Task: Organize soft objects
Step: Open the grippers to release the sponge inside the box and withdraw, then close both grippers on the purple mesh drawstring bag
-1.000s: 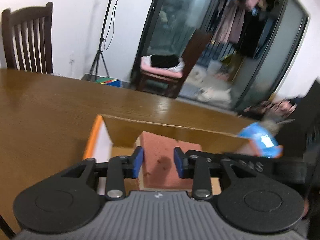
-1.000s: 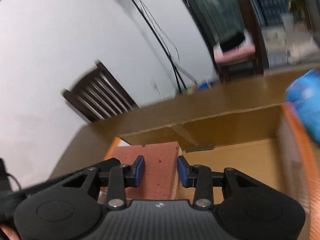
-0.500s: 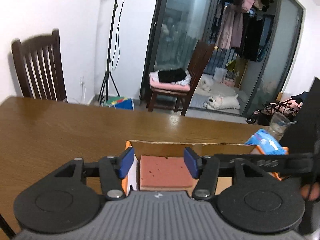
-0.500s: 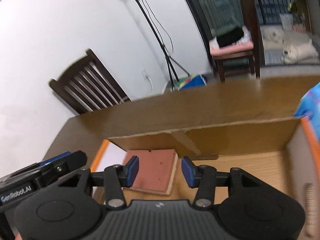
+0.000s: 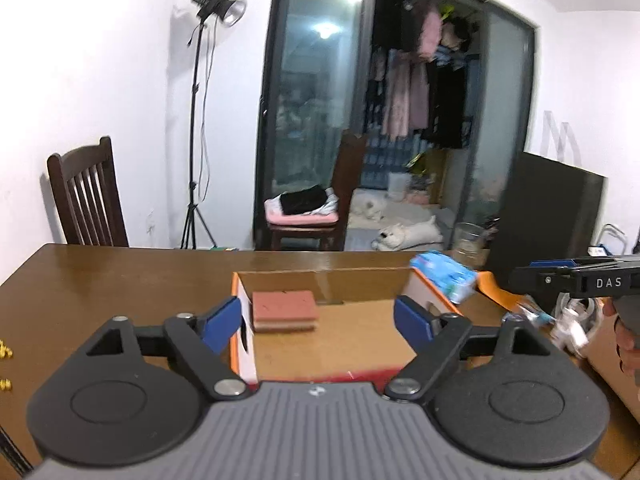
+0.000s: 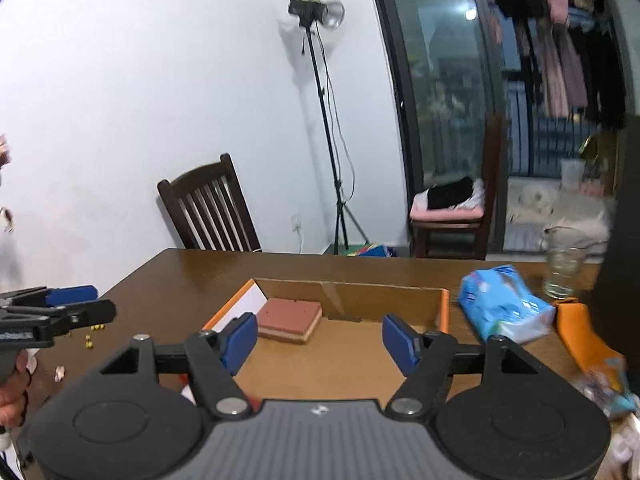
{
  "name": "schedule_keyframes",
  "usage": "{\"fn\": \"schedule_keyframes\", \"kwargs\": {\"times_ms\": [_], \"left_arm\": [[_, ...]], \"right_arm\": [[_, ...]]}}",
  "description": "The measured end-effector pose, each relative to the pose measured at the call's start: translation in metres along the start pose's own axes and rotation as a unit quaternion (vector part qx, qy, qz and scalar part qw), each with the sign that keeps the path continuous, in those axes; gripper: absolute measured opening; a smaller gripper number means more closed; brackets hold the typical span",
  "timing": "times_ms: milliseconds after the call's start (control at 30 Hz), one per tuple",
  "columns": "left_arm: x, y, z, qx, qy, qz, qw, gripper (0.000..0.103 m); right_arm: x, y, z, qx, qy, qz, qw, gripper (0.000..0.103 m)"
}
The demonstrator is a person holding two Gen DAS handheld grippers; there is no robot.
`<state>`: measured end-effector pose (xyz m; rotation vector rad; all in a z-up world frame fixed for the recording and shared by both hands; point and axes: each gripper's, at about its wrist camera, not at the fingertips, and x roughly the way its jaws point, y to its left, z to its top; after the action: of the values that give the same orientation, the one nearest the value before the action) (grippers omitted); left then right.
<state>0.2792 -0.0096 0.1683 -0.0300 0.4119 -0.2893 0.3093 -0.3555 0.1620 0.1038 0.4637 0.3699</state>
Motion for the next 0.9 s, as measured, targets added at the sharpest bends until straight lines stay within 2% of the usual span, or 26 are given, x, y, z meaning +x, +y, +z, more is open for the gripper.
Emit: {"fn": "schedule_keyframes", "kwargs": {"times_ms": [133, 267, 400, 500, 700, 900], "left_arm": [[-0.04, -0.016, -0.043, 0.016, -0.025, -0.006, 0.9995, 0.093], [-0.077, -0.032, -0.094, 0.032, -0.053, 0.004, 0.9981, 0.099], [-0.108, -0.044, -0.14, 0.039, -0.067, 0.031, 0.9965, 0.1], [-0.123, -0.049, -0.167, 0.025, -0.066, 0.032, 0.997, 0.103], [-0.115, -0.048, -0.189, 0.024, -0.032, 0.035, 0.9986, 0.103], [-0.08, -0.039, -0.182, -0.007, -0.02, 0.029, 0.9994, 0.103]], "right_arm": [[-0.043, 0.01, -0.043, -0.002, -0.02, 0.003, 1.0, 0.072], [-0.077, 0.027, -0.091, -0.003, -0.035, 0.005, 0.999, 0.075], [-0.104, 0.057, -0.139, -0.042, -0.053, -0.034, 0.997, 0.078], [-0.121, 0.075, -0.17, -0.046, -0.061, -0.036, 0.996, 0.079], [-0.119, 0.093, -0.209, -0.052, -0.032, -0.026, 0.998, 0.082], [-0.091, 0.085, -0.209, -0.029, -0.025, -0.025, 0.999, 0.08]]}}
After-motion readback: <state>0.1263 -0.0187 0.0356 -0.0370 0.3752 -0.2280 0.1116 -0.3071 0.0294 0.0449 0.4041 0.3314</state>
